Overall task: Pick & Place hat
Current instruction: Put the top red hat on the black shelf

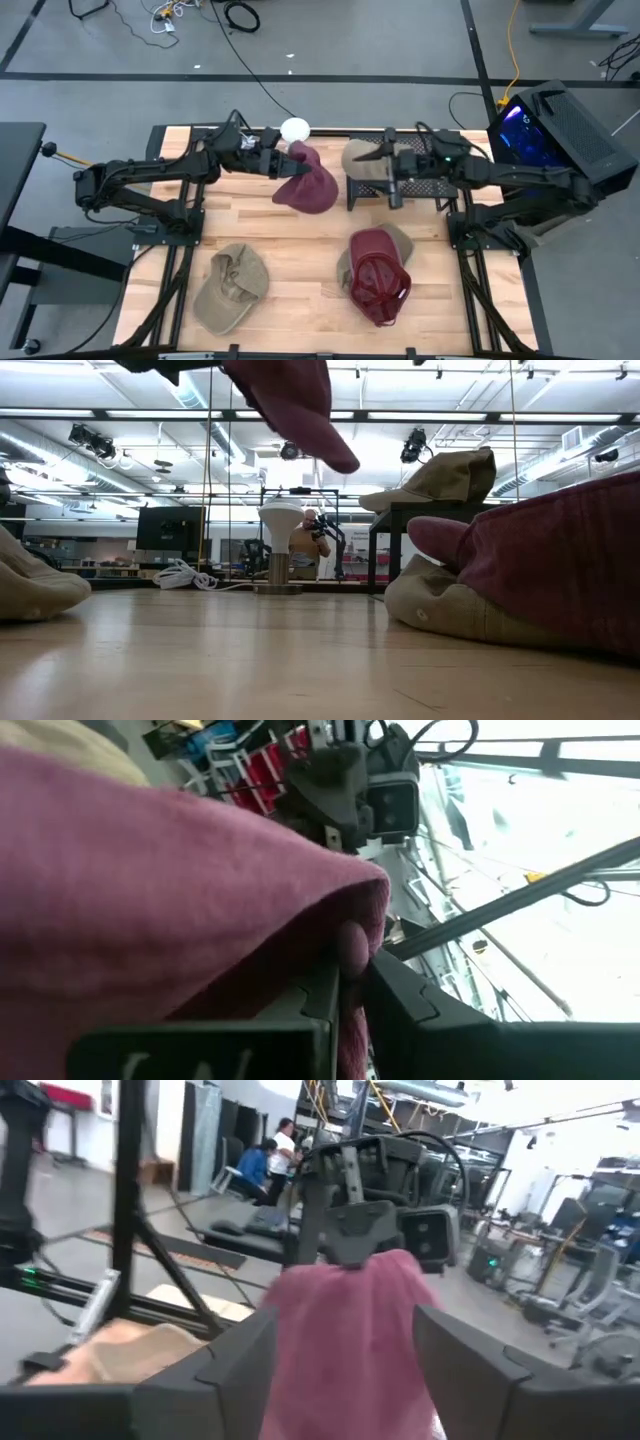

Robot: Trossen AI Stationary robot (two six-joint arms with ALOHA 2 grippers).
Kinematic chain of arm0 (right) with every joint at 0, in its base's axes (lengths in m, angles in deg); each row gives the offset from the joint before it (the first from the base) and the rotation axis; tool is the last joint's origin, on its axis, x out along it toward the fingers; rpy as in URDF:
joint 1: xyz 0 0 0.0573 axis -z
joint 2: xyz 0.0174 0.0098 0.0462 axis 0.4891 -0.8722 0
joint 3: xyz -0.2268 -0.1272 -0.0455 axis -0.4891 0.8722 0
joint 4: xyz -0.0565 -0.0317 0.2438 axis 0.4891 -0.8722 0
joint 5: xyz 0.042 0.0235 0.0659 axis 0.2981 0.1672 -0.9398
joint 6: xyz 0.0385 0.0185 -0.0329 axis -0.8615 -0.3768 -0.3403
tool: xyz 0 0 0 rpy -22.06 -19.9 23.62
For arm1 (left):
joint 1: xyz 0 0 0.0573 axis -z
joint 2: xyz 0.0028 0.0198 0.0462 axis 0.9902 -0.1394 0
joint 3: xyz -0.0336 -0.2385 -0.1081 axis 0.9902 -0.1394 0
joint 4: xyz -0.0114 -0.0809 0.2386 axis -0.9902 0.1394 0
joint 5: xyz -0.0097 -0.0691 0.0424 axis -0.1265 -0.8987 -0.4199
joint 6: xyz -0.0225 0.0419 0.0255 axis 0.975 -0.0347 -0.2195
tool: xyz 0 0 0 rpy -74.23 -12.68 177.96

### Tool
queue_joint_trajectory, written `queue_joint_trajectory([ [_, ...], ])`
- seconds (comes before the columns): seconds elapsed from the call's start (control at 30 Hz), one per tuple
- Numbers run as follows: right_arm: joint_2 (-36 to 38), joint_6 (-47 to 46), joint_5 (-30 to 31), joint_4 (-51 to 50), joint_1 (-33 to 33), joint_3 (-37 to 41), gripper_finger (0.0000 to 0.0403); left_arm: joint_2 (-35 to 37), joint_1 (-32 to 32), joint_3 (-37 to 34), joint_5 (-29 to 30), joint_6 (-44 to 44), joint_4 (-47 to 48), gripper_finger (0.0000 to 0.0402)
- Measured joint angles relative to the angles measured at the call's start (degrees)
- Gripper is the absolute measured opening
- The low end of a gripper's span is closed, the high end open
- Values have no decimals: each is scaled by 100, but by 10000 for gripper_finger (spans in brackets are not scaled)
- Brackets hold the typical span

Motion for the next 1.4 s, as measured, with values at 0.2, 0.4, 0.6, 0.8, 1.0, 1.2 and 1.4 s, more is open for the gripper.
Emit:
queue_joint_trajectory([
  [0.2,-889,12,116,15,-5,-547,299,0,91,0,53,11,-27,44],
  [0.4,-1508,-320,114,296,-22,-830,352,0,91,0,94,-37,-27,39],
  [0.6,-1917,-610,99,642,-22,-1034,363,0,91,0,118,-62,-27,42],
  [0.8,-2061,-623,94,696,-22,-1153,336,0,105,0,181,-158,-234,44],
  [1.0,-2061,-583,94,715,-22,-1153,276,0,179,0,184,-190,-444,45],
  [1.2,-2061,-559,54,739,-22,-1153,168,0,179,0,184,-205,-447,61],
  [1.4,-2061,-495,-309,728,-22,-1153,32,0,181,0,179,-559,-449,76],
])
